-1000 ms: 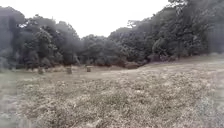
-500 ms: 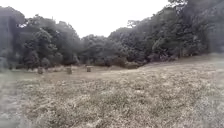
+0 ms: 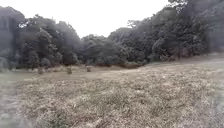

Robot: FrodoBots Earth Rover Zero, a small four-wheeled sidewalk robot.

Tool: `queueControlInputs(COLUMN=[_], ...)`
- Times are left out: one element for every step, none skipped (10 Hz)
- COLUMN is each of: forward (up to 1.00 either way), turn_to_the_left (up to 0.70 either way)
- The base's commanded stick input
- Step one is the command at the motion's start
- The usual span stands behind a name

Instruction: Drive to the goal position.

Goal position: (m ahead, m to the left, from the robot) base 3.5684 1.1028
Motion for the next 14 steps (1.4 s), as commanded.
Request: queueControlInputs(forward=[0.45, 0.28, 0.11, 0.00, 0.00, 0.00, 0.00, 0.00, 0.00, 0.00, 0.00, 0.00, 0.45, 0.45], turn_to_the_left=[0.00, 0.00, 0.00, 0.00, 0.00, 0.00, 0.00, 0.00, 0.00, 0.00, 0.00, 0.00, 0.00, 0.00])
